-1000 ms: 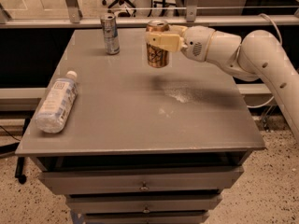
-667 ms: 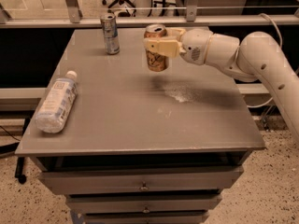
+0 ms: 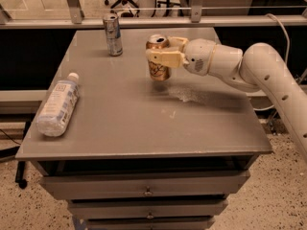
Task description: Place orange can upright
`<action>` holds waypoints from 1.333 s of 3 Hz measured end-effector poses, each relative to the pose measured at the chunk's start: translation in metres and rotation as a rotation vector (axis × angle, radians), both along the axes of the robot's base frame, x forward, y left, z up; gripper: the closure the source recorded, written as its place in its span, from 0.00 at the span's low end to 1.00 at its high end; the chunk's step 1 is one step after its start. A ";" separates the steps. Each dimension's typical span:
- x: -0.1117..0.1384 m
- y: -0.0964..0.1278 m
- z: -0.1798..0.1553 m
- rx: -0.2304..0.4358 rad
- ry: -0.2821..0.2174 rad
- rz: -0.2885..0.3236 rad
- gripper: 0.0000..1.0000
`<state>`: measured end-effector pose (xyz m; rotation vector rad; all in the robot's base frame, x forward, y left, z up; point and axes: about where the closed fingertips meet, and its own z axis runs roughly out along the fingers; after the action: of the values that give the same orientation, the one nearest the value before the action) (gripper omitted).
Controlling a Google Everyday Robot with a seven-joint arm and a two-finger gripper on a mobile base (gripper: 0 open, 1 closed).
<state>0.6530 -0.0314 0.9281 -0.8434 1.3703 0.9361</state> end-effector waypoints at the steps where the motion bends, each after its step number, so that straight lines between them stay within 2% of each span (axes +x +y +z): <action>1: -0.002 0.001 -0.006 0.021 0.010 0.009 0.64; 2: -0.004 -0.002 -0.018 0.031 0.030 0.019 0.31; 3: -0.006 -0.002 -0.024 0.032 0.036 0.025 0.10; 4: -0.007 -0.004 -0.028 0.030 0.042 0.030 0.00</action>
Offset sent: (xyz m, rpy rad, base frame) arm -0.0038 -0.0098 -0.0270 0.0423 0.0468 0.0137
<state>0.6461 -0.0349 0.8997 -0.8278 1.3795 0.9999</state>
